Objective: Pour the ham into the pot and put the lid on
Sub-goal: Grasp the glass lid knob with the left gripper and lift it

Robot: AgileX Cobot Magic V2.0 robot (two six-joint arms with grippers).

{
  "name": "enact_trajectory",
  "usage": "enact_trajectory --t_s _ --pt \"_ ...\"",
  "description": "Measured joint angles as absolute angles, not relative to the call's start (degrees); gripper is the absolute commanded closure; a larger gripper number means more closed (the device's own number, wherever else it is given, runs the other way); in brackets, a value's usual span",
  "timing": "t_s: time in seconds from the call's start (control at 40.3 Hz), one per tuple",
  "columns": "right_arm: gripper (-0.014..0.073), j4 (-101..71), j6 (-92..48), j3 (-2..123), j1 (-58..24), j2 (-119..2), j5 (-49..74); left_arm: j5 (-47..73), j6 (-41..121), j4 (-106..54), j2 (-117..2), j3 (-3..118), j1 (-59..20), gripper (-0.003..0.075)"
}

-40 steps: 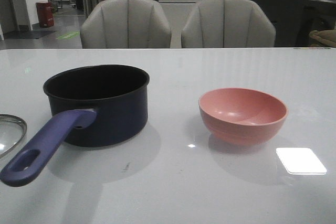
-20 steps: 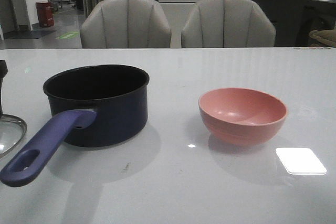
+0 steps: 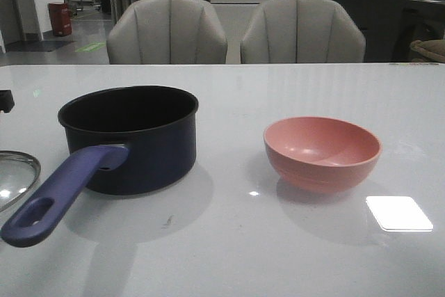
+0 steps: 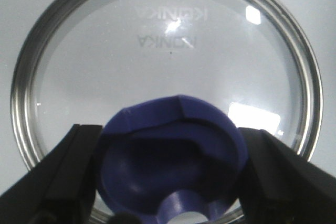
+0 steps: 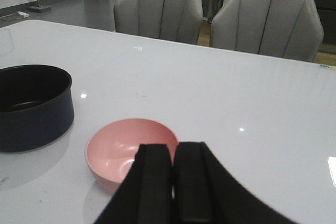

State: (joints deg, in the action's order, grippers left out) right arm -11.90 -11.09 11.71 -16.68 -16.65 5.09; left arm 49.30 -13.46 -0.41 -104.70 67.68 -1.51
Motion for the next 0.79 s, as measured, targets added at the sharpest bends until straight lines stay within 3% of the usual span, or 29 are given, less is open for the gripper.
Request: enact_trajectory --t_s 0.397,0.794 --pt "0.0437 -11.90 -11.09 11.71 -16.68 -16.65 5.09 52.12 -12.38 -0.52 -105.16 72.25 -1.51 0.0337" --pt "0.0437 -11.99 -11.09 11.71 -16.68 -16.65 5.09 51.89 -8.21 -0.52 -97.52 75.96 -1.51 0.0337"
